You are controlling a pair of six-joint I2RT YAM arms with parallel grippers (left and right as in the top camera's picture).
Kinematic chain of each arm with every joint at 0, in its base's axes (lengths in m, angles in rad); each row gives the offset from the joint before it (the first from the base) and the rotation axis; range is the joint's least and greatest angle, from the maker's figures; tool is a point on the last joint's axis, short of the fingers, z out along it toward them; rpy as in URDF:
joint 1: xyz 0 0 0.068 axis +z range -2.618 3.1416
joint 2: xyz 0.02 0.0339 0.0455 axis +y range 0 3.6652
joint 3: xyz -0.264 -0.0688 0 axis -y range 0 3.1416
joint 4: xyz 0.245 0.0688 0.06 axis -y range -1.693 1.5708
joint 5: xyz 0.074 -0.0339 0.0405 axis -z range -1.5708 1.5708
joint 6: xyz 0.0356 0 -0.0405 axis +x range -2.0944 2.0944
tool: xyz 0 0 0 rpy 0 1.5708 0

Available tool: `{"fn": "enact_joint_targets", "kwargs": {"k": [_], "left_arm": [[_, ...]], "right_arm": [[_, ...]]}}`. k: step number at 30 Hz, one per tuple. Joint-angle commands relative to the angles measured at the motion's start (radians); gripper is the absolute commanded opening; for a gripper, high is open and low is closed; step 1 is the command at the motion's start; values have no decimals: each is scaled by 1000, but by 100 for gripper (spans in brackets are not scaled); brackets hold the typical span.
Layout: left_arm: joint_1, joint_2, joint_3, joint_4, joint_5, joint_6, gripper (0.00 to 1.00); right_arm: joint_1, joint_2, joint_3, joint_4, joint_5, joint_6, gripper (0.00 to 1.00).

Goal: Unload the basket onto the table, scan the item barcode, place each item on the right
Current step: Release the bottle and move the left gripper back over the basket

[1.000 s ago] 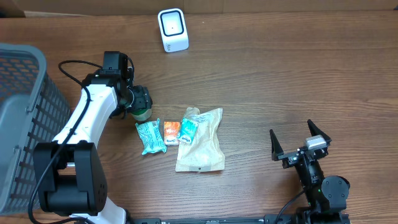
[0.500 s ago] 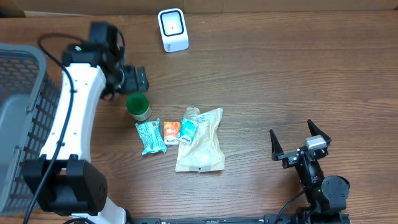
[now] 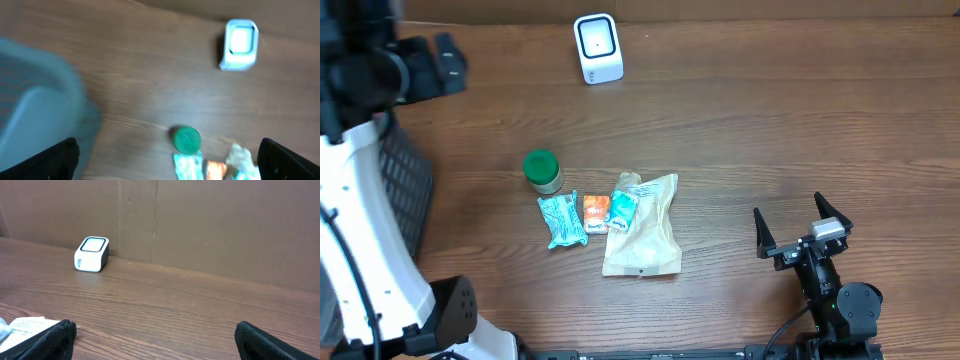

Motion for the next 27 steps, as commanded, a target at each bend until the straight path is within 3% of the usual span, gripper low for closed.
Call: {"fn": "enact_joint_targets", "kwargs": {"k": [1,8,21,27], "left_arm": [[55,-20,60,-27,17,30,100],[118,-25,61,-67,-22,31,99],[115,-22,61,-54,-14,11,100],[120,-22,61,-41,-184,106,99]], "right_arm": [[-1,-12,-11,3,1,6,100],[-1,-12,-11,3,1,6,100],[-1,-12,-11,3,1,6,100],[-1,-12,-11,3,1,6,100]]}}
